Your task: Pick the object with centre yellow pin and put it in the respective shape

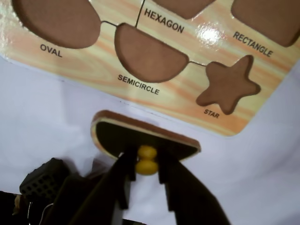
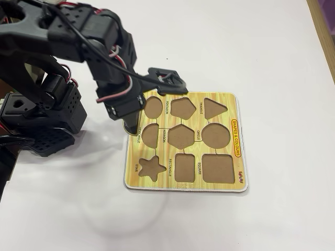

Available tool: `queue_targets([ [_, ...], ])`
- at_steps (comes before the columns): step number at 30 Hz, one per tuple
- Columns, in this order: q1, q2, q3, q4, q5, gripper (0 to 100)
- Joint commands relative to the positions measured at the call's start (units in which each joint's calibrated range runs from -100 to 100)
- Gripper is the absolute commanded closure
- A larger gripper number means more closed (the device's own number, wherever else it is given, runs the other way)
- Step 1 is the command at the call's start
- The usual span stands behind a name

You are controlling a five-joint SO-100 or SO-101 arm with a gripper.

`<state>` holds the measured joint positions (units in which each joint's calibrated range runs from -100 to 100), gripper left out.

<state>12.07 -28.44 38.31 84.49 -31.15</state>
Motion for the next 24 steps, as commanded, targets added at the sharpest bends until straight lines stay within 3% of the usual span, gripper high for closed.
queue_targets([
  [1,0.43,4.08,-1.35,-1.34,0.24,99],
  [24,-0.25,15.97,-1.62,-8.17,-0.44,99],
])
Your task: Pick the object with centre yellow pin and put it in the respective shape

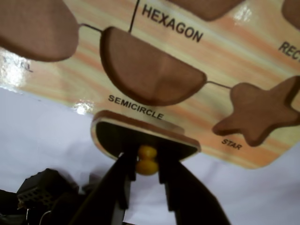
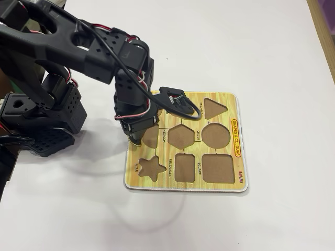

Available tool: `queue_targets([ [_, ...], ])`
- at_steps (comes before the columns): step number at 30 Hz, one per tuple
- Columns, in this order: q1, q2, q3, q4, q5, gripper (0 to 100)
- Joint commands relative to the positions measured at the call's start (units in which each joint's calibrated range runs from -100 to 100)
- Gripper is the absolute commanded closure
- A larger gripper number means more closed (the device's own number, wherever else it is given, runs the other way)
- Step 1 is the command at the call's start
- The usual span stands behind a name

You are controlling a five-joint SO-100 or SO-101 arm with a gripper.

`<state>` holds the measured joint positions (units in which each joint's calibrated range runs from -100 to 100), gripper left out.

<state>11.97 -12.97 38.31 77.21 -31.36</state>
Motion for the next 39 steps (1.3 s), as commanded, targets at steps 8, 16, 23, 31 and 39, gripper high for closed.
queue_targets([
  [8,-0.26,5.69,-6.21,-0.72,-0.29,99],
  [16,-0.26,8.12,-7.64,-0.46,-0.29,99],
  [23,-4.94,8.2,-8.09,-0.72,-2.43,99],
  [31,-7.09,8.29,-8.09,-0.89,-2.95,99],
  [39,-6.02,10.71,-8.27,-3.57,-2.8,99],
])
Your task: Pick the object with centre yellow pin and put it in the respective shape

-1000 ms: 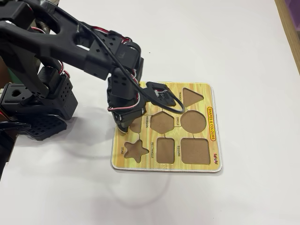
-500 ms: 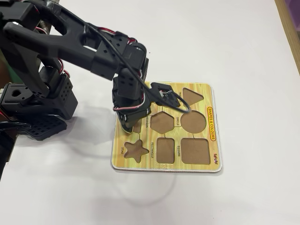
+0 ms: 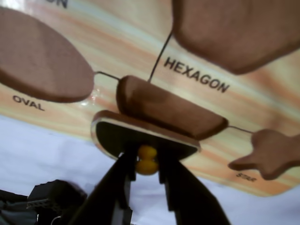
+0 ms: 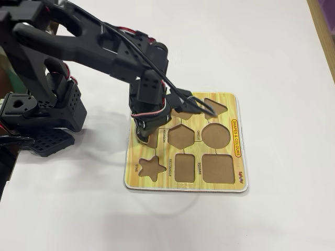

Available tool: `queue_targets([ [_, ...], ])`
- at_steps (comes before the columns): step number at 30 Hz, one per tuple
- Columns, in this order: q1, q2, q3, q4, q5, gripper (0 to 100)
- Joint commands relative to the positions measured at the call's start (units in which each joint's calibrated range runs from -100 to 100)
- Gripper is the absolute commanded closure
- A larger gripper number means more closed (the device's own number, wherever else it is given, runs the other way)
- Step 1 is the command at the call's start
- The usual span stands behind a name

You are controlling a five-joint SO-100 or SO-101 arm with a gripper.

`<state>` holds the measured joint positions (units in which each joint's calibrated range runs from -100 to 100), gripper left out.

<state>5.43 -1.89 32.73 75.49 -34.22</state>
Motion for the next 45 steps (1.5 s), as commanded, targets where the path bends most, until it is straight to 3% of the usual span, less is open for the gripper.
queue_targets([
  [1,0.53,-0.29,-3.33,-1.85,0.06,99],
  [45,2.58,4.57,-8.27,-1.85,0.38,99],
])
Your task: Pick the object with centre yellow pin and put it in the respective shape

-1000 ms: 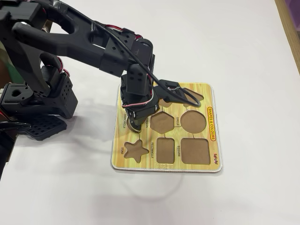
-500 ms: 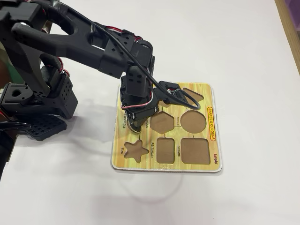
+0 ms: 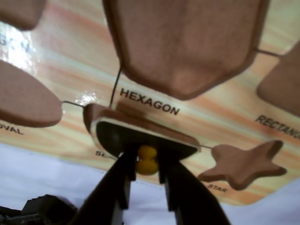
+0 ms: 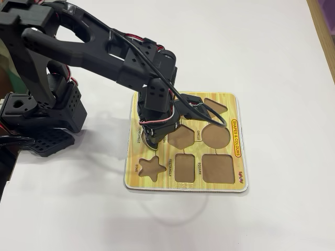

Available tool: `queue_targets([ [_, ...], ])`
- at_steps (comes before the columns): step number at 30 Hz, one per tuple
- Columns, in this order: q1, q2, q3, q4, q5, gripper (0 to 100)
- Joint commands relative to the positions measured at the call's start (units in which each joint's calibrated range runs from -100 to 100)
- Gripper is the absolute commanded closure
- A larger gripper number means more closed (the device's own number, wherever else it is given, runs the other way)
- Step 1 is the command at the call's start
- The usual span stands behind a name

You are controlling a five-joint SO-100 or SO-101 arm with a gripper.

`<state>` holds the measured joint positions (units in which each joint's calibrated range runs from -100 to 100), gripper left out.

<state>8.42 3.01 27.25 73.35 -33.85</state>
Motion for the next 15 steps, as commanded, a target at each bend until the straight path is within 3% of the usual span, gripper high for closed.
queue_targets([
  [1,-0.31,-0.33,-2.79,0.29,0.01,99],
  [15,-0.61,-0.33,-2.79,0.2,-0.3,98],
])
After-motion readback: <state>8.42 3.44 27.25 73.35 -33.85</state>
